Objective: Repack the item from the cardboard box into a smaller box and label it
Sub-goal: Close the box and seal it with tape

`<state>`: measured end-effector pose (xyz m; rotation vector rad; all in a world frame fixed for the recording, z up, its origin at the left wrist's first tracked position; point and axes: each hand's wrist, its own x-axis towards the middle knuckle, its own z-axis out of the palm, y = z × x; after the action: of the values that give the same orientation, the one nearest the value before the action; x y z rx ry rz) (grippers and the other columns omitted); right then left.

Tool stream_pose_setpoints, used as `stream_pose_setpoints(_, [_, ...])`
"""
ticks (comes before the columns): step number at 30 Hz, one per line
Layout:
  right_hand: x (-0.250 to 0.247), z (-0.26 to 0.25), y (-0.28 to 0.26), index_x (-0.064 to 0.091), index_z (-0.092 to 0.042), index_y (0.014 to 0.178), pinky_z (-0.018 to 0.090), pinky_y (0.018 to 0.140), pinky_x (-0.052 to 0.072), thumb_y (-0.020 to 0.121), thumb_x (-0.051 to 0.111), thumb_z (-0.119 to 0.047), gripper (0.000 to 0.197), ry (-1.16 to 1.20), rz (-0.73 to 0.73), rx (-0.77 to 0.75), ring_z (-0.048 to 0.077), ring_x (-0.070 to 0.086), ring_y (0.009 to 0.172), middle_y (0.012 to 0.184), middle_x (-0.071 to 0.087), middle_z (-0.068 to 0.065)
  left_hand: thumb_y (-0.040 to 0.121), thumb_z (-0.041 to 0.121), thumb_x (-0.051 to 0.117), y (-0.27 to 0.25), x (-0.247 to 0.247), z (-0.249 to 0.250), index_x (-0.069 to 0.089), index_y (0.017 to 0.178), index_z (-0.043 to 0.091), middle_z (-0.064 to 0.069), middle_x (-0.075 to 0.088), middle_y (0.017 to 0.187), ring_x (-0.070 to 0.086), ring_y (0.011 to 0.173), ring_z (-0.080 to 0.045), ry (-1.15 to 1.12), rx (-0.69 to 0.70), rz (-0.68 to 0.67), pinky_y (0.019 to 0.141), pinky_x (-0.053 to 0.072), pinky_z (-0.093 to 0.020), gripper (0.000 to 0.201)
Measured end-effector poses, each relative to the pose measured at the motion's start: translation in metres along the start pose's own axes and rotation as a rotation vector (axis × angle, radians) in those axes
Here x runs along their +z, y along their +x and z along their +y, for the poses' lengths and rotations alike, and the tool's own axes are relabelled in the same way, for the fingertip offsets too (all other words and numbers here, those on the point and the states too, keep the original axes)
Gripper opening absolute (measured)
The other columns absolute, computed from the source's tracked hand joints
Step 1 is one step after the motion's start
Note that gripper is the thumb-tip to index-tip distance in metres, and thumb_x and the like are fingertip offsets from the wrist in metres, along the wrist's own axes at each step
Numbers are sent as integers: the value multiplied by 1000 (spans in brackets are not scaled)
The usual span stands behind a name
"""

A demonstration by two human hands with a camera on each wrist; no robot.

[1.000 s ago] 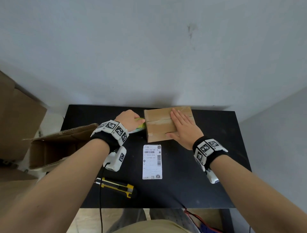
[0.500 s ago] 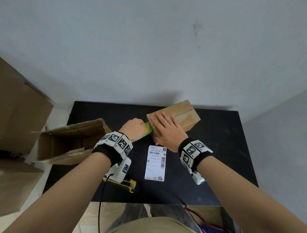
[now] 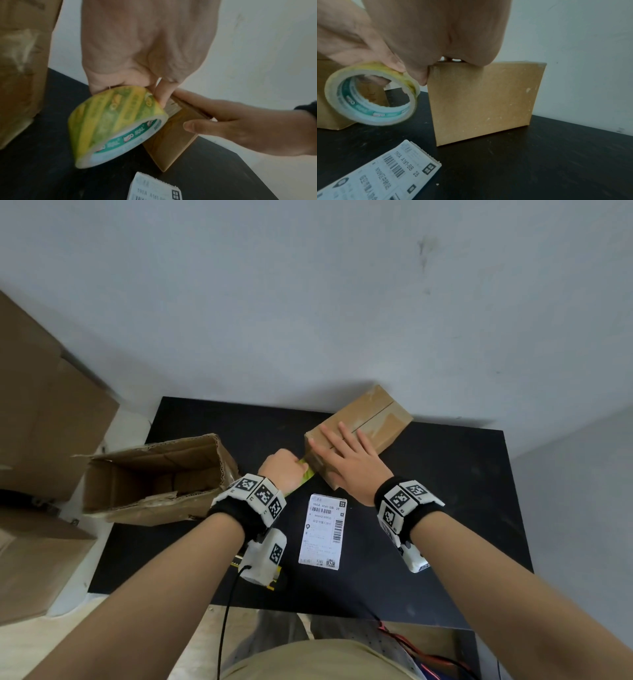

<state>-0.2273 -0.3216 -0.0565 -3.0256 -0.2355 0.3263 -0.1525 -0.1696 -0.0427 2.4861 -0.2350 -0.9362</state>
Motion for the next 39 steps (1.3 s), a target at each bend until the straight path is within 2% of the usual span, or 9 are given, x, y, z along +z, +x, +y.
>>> stream_pose_setpoints(3, [0, 2, 0, 2, -34, 149, 45, 116, -3, 97, 42, -25, 67, 36, 9, -18, 29, -5, 146, 159, 0, -1, 96, 28, 46, 3, 8, -5, 67, 101, 6, -14, 66, 101, 62, 96, -30, -59, -4, -46, 79, 45, -34, 31])
stream_pose_setpoints(7, [-2, 5, 2, 6, -31, 150, 43, 116, -4, 95, 48, -24, 70, 99, 15, -22, 27, -4, 146, 159, 2, -3, 95, 32, 49, 5, 12, -12, 59, 113, 9, -12, 64, 111, 61, 101, -28, -85, 42, -20, 89, 48, -41, 31])
stream_pose_setpoints(13, [-12, 3, -2, 12, -24, 150, 37, 116, -3, 90, 58, -26, 75, 163, -13, 24, 22, 3, 147, 159, 7, 0, 95, 28, 51, 1, 10, -13, 56, 120, 11, -8, 63, 118, 59, 108, -24, -53, 105, 11, 91, 45, -34, 31])
stream_pose_setpoints(17, [-25, -4, -8, 17, -19, 149, 34, 117, 6, 91, 55, -35, 72, 177, -24, 124, 18, 13, 145, 158, 13, 0, 95, 28, 49, -7, 4, -11, 49, 128, 16, -7, 60, 122, 57, 110, -24, 55, 183, 55, 93, 46, -36, 35])
stream_pose_setpoints(21, [-36, -18, -20, 37, -17, 141, 34, 110, 26, 96, 46, -32, 49, 205, 24, 208, 21, 36, 133, 150, 33, 2, 95, 31, 45, -21, -4, -13, 46, 129, 20, -5, 58, 121, 58, 107, -23, 208, 296, 52, 89, 49, -41, 37])
stream_pose_setpoints(24, [-41, -40, -35, 46, -15, 134, 34, 98, 39, 97, 44, -27, 39, 218, 79, 269, 23, 49, 118, 139, 44, 1, 95, 35, 42, -40, -7, -21, 49, 122, 18, -6, 57, 115, 57, 102, -24, 330, 369, 113, 81, 50, -40, 33])
stream_pose_setpoints(27, [-37, -63, -47, 54, -15, 125, 33, 90, 45, 97, 44, -27, 32, 214, 120, 310, 23, 55, 109, 129, 52, 1, 95, 34, 41, -62, -8, -32, 51, 116, 17, -6, 55, 112, 54, 104, -24, 377, 434, 197, 80, 49, -39, 29])
stream_pose_setpoints(32, [-15, -110, -65, 47, -17, 133, 34, 96, 43, 97, 43, -27, 38, 232, 80, 404, 21, 50, 119, 135, 48, -1, 95, 32, 40, -97, -6, -70, 52, 114, 17, -3, 56, 109, 54, 105, -23, 473, 539, 264, 76, 46, -37, 26])
stream_pose_setpoints(39, [21, -180, -77, 46, -16, 134, 37, 95, 44, 97, 42, -27, 39, 263, 35, 427, 25, 50, 120, 135, 48, 2, 96, 30, 40, -124, 3, -143, 53, 111, 17, -4, 57, 109, 54, 104, -23, 556, 509, 143, 78, 47, -37, 24])
